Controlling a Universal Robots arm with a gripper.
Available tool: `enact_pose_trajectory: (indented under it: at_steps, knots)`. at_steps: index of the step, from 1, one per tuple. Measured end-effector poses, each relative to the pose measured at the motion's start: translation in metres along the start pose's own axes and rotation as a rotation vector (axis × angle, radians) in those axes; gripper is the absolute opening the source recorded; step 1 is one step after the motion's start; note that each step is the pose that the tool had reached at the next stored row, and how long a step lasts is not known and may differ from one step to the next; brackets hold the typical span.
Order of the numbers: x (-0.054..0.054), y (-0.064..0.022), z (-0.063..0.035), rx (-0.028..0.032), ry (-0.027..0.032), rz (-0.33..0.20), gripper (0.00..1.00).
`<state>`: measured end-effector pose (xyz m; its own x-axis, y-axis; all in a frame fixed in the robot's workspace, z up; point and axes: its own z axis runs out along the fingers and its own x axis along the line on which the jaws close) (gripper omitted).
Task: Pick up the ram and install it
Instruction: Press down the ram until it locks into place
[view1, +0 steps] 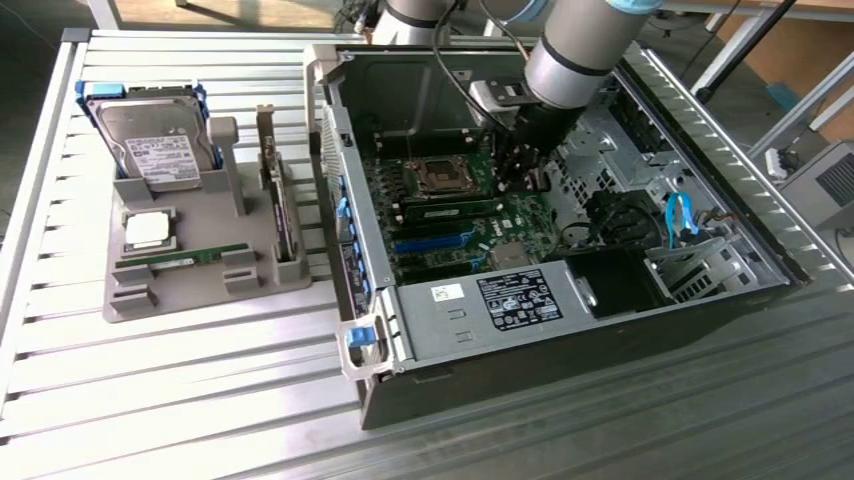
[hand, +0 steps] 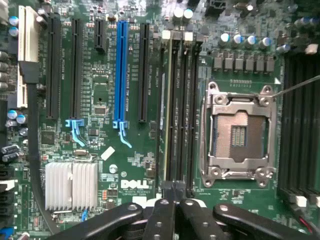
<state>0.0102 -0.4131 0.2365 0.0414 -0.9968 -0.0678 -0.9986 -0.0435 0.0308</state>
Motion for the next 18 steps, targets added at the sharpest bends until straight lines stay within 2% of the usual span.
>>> enact_pose_trajectory:
  at_steps: [1,4,6,8,12,17,18]
  knots:
    - [0.000,0.0002,-0.0049,0.0003,0.0010,0.000,0.11]
    - [-0.001,0.0009,-0.0096,0.0019,0.0012,0.000,0.11]
    - [-0.001,0.0017,-0.0204,0.0053,0.0012,-0.001,0.11]
    - [-0.002,0.0089,-0.0219,0.0070,0.0012,-0.001,0.11]
    - [-0.003,0.0343,-0.0210,0.0092,0.0013,-0.001,0.11]
    - [-0.002,0.0772,-0.0196,0.0132,0.0014,-0.001,0.11]
    - [-0.002,0.0815,-0.0193,0.0132,0.0014,-0.001,0.11]
